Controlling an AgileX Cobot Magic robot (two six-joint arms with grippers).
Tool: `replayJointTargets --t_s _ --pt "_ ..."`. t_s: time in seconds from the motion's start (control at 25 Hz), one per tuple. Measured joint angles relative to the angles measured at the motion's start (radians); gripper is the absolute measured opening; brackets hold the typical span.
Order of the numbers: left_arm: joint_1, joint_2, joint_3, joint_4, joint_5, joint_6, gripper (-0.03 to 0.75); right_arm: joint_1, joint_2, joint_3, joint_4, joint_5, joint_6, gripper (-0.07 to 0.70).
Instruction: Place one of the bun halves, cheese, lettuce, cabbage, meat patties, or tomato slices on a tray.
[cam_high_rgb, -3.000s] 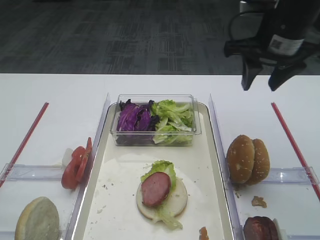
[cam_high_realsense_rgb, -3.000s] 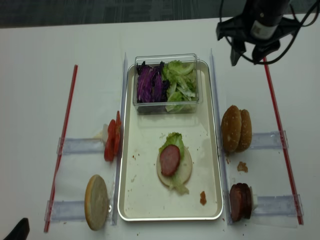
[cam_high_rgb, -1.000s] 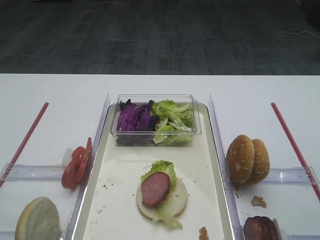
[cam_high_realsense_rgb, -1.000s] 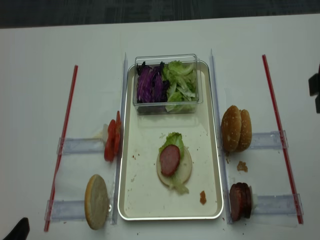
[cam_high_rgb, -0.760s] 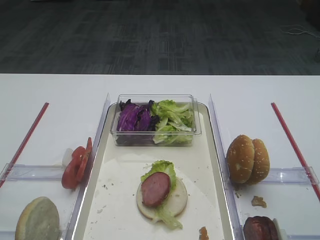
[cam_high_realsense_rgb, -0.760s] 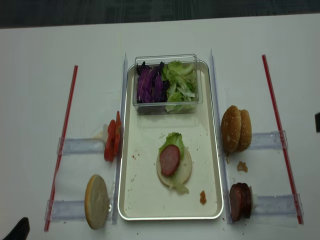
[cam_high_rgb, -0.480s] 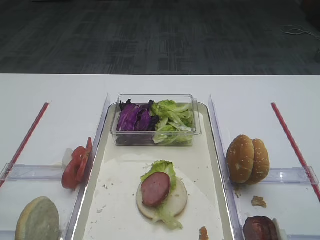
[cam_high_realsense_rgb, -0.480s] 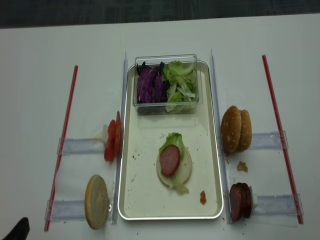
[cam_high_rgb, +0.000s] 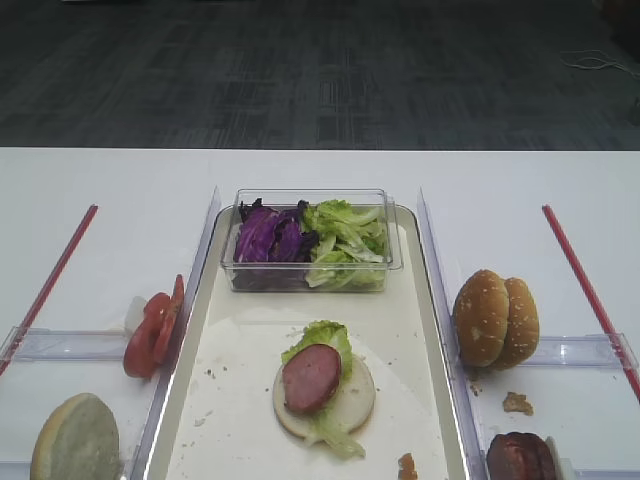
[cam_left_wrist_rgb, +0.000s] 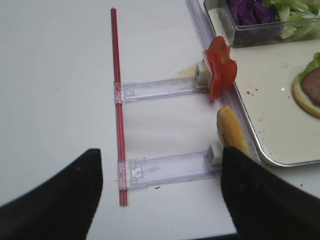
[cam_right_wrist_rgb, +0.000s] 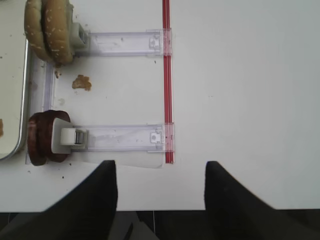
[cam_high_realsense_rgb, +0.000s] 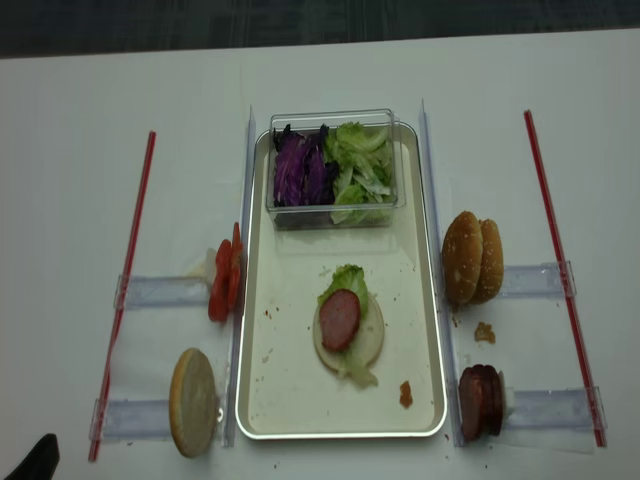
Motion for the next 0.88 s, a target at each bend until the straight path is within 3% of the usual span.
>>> replayJointTargets --t_s 0.88 --pt "0.000 0.000 0.000 0.000 0.000 0.000 0.474 0.000 -0.449 0.008 -0.014 -0.019 -0.045 0.412"
